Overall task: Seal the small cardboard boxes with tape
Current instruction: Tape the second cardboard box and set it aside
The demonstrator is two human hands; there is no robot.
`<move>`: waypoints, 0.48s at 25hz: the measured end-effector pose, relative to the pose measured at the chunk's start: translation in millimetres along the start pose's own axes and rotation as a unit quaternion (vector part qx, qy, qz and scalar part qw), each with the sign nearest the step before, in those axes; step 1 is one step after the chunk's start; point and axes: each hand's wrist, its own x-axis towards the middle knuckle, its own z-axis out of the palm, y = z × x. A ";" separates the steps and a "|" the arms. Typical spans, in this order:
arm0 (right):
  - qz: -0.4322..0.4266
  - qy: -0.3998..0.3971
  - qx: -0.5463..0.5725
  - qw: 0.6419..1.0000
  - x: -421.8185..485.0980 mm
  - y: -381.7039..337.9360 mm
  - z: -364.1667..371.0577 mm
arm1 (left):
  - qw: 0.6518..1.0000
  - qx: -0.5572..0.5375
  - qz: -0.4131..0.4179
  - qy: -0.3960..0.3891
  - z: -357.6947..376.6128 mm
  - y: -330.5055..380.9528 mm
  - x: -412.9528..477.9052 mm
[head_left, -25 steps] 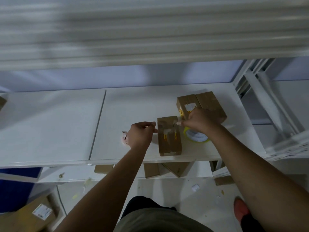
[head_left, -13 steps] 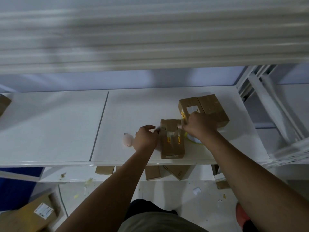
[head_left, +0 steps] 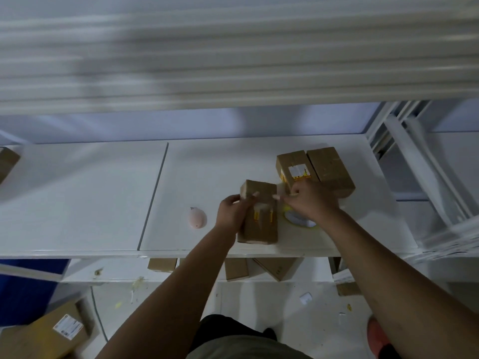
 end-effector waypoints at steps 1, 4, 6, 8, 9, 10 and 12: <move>-0.005 -0.033 0.086 0.996 1.4 3.3 -4.4 | 0.999 -0.031 -0.005 -0.017 -10.4 2.3 -4.2; 0.006 -0.107 0.386 0.916 -2.2 3.9 -10.3 | 0.990 -0.131 -0.034 -0.025 -48.9 6.8 -15.5; 0.004 -0.144 0.498 0.855 -5.9 -4.7 -0.7 | 0.985 -0.163 -0.044 -0.037 -73.4 10.4 -19.6; -0.026 -0.149 0.548 0.823 -3.8 -22.6 13.2 | 0.987 -0.154 -0.041 -0.033 -94.7 14.2 -22.8; -0.028 -0.131 0.546 0.827 -1.3 -32.2 17.3 | 0.987 -0.153 -0.040 -0.026 -104.0 15.3 -23.7; -0.032 -0.099 0.509 0.854 2.5 -39.9 19.4 | 0.987 -0.156 -0.039 -0.021 -112.4 16.4 -24.5; -0.060 -0.054 0.310 0.947 11.9 -50.6 22.8 | 0.989 -0.144 -0.026 -0.001 -128.3 19.0 -24.5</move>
